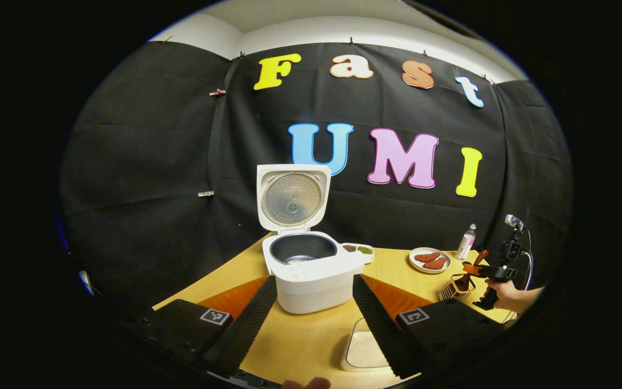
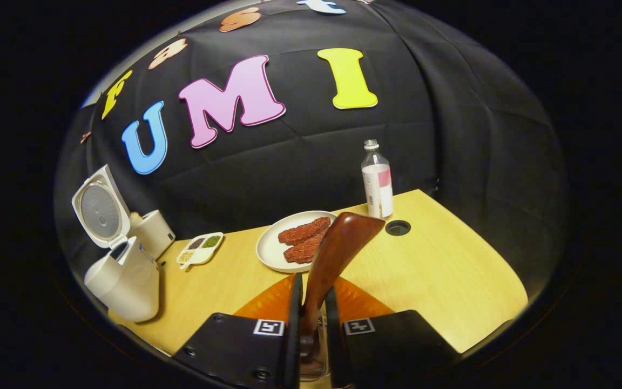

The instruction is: Close the left gripper, press the button to open the rice cooker; take a wooden spoon from the chopstick holder with the right hand, scoop a spoonful of rice and pour it into the rice cooker, then put the wooden spoon back into the chopstick holder.

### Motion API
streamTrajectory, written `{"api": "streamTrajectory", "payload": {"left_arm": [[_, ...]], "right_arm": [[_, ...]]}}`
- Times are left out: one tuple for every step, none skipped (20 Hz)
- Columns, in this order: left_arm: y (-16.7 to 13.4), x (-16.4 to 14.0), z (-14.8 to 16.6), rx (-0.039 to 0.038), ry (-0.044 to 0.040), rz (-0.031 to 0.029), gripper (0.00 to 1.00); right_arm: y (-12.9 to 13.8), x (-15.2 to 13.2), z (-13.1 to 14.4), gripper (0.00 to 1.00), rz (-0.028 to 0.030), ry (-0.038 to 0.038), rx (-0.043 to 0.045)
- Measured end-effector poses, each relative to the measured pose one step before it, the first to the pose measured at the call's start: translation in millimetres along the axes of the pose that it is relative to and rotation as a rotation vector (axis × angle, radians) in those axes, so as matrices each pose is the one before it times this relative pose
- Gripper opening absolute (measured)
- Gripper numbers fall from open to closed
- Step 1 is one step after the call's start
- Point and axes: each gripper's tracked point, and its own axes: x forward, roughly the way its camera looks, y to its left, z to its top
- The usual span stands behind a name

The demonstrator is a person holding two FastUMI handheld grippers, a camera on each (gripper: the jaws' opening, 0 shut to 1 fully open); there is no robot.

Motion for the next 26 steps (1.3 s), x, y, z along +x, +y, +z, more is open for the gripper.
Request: {"api": "streamTrajectory", "payload": {"left_arm": [[1.33, 0.52, 0.97, -0.00397, 0.00155, 0.00453, 0.98], [2.65, -0.28, 0.92, 0.00042, -0.00136, 0.00192, 0.98], [1.27, -0.01, 1.96, 0.00450, -0.00324, 0.00207, 0.98], [2.70, -0.49, 0.36, 0.00557, -0.00163, 0.00061, 0.97], [1.57, -1.52, 2.07, 0.00648, -0.00330, -0.00094, 0.97], [1.10, -1.33, 2.34, 0.00620, -0.00512, -0.00192, 0.98], [0.51, -1.32, 1.94, 0.00646, -0.00417, -0.00323, 0.97], [2.06, -1.78, 1.61, 0.00520, -0.00454, -0.00267, 0.97], [1.91, -1.15, 2.21, 0.00197, -0.00202, -0.00425, 0.97], [2.59, 0.02, 1.00, -0.00165, -0.00168, -0.00314, 0.97], [2.38, 0.14, 2.04, -0.00586, -0.00176, -0.00695, 0.97], [1.57, -1.11, 1.23, -0.00857, -0.00261, -0.00514, 0.97], [2.54, 0.03, 2.75, -0.00938, -0.00138, -0.00510, 0.97], [2.24, -1.38, 0.50, -0.00777, -0.00026, -0.00754, 0.97], [3.48, 0.19, 2.46, -0.00388, -0.00228, -0.00567, 0.97], [3.41, -1.75, 1.00, -0.00040, -0.00415, -0.00763, 0.97], [2.52, -1.34, 2.09, 0.00276, -0.00504, -0.00872, 0.97], [2.87, -0.69, -0.03, 0.00203, -0.00181, -0.00847, 0.97], [1.68, -1.37, 1.29, -0.00006, 0.00076, -0.01247, 0.97], [0.90, -0.78, -0.89, -0.00027, -0.00066, -0.00999, 0.97], [1.87, -0.42, 1.40, 0.00278, -0.00225, -0.00886, 0.97], [2.45, -1.55, -0.14, 0.00697, -0.00331, -0.00641, 0.97], [0.93, -0.53, 0.75, 0.00777, -0.00476, -0.00885, 0.97], [-0.47, -0.92, -1.14, 0.00270, -0.00042, -0.01151, 0.97], [-0.73, -0.89, 0.36, -0.00263, -0.00048, -0.01425, 0.97], [1.43, -0.39, 0.25, -0.00408, -0.00021, -0.01083, 0.97]], "right_arm": [[1.10, 0.21, -0.24, 0.24, 0.01146, 0.00706, 0.03808], [-4.09, 1.97, -0.90, 0.13, -0.02010, 0.01215, 0.02219], [-4.44, -2.63, 2.41, 0.15, -0.01978, 0.00111, 0.01230], [0.53, 0.41, 0.20, 0.12, 0.00033, 0.00402, 0.01035], [1.12, -2.18, 2.11, 0.12, -0.00697, -0.00228, -0.00009], [3.05, -7.04, 6.95, 0.12, 0.00320, -0.01850, 0.00347], [5.77, -6.94, 13.30, 0.10, 0.00466, -0.03766, -0.00010], [2.30, -5.44, 15.37, 0.10, -0.00622, -0.04380, -0.00788], [1.58, -8.37, 15.36, 0.10, -0.01101, -0.03858, -0.01321], [4.21, -10.22, 15.65, 0.10, -0.00715, -0.03194, -0.01949], [4.82, -9.50, 12.43, 0.10, -0.00174, -0.02139, -0.01137], [8.71, -12.14, 12.84, 0.10, 0.00880, -0.02423, -0.00530], [10.76, -12.81, 12.50, 0.10, 0.01505, -0.02035, 0.00103], [11.82, -15.27, 5.95, 0.10, 0.01607, -0.00826, -0.00025], [12.71, -15.88, 4.52, 0.10, 0.01879, -0.00313, -0.00085], [17.87, -17.07, 1.14, 0.10, 0.02785, 0.00409, -0.00377], [16.21, -15.88, -1.30, 0.10, 0.02228, 0.00397, -0.00308], [19.41, -15.61, -3.96, 0.10, 0.02603, 0.00666, -0.00380], [20.68, -14.53, -6.33, 0.10, 0.03003, 0.01153, -0.00722], [18.48, -12.61, -9.13, 0.10, 0.02510, 0.01632, -0.01493], [15.55, -10.67, -9.26, 0.10, 0.01707, 0.01477, -0.02100], [14.53, -9.26, -8.51, 0.10, 0.01166, 0.00830, -0.01570], [15.81, -6.49, -10.62, 0.10, 0.01392, 0.01530, -0.01563], [12.13, -5.34, -14.10, 0.10, 0.00458, 0.01667, -0.01925], [10.18, -2.64, -14.13, 0.10, 0.00319, 0.01862, -0.03431], [6.99, -0.24, -15.22, 0.10, -0.00703, 0.01856, -0.04372]]}}
